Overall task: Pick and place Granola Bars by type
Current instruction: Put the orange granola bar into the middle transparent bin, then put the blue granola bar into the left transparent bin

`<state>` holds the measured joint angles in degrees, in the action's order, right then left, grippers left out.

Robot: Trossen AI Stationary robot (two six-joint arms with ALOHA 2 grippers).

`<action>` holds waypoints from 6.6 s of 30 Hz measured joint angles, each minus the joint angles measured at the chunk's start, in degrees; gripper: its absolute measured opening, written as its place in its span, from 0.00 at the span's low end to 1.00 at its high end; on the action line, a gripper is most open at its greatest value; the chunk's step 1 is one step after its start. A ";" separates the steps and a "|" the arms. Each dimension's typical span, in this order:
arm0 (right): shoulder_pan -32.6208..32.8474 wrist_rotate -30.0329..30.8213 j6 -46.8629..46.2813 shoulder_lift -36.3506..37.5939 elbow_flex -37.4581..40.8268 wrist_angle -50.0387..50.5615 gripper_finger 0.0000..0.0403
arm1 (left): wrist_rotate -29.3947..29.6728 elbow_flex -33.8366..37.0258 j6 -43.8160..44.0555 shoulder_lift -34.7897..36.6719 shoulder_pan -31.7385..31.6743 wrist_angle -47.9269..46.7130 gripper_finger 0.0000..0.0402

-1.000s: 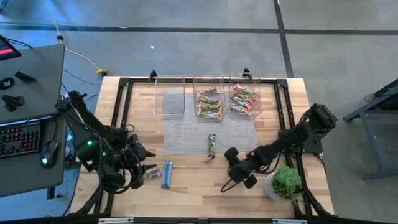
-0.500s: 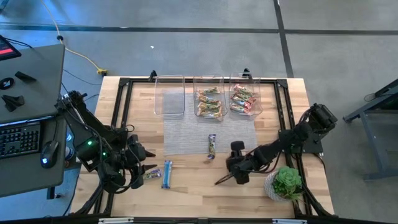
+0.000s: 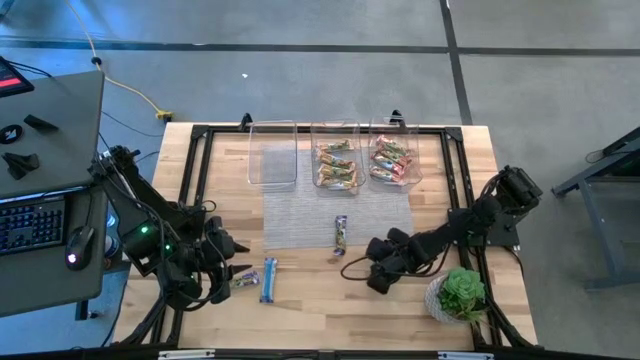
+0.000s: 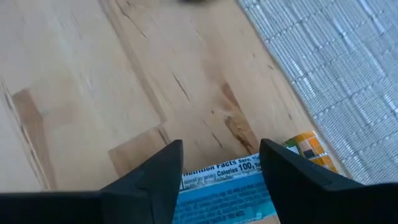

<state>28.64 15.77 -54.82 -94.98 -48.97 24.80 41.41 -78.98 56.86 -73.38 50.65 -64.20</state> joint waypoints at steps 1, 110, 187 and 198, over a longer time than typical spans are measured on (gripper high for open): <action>0.02 -0.05 -0.80 0.00 0.00 -0.02 0.49 | 0.02 0.00 0.00 0.00 0.00 -0.24 0.43; -15.36 -11.75 4.05 -2.60 -3.89 -10.06 0.00 | -1.90 0.00 -0.85 -6.14 -0.02 1.21 0.43; -22.15 -21.29 71.87 1.70 3.61 -37.90 0.55 | -1.32 0.00 2.62 -6.10 -0.02 1.35 0.43; -28.66 -30.25 70.00 -5.98 1.99 -41.24 0.55 | -0.08 0.00 2.54 -6.10 -0.05 1.30 0.43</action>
<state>-0.02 -14.48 15.17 -100.96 -46.98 -16.45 41.33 -78.98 59.40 -79.48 50.61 -62.91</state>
